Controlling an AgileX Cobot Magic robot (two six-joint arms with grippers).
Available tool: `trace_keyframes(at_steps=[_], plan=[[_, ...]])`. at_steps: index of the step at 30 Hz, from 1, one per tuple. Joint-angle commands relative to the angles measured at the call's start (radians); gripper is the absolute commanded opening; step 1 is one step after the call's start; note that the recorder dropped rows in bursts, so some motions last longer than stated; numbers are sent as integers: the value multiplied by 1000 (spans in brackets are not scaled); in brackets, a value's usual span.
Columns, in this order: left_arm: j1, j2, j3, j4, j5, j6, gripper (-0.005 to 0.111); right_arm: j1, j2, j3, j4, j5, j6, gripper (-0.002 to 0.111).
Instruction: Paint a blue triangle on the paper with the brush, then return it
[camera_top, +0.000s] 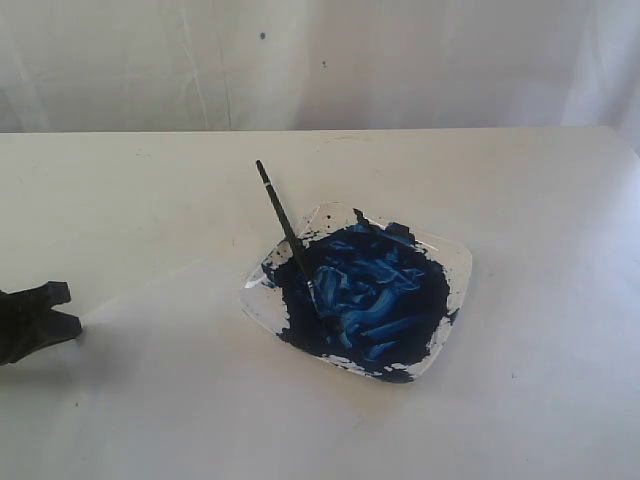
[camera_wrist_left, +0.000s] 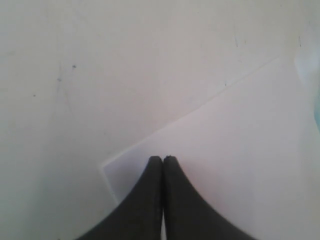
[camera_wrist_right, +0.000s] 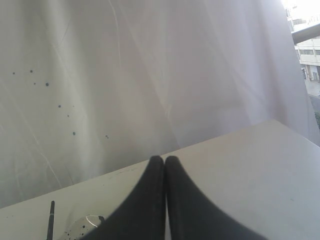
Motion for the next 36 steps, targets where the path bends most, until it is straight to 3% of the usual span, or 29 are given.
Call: trace_keyframes(at_steps=[1, 20, 26, 31, 36], plan=[[0, 8, 3, -20, 120, 20, 0, 1, -5, 2, -3, 4, 3, 0], [0, 8, 3, -17, 120, 20, 0, 1, -5, 2, -2, 4, 5, 0], [0, 8, 3, -17, 120, 20, 0, 1, -5, 2, 0, 16, 110, 0], [0, 8, 3, -17, 120, 20, 0, 12, 33, -79, 0, 45, 116, 0], [0, 8, 3, -17, 120, 20, 0, 74, 227, -213, -2, 45, 109, 0]])
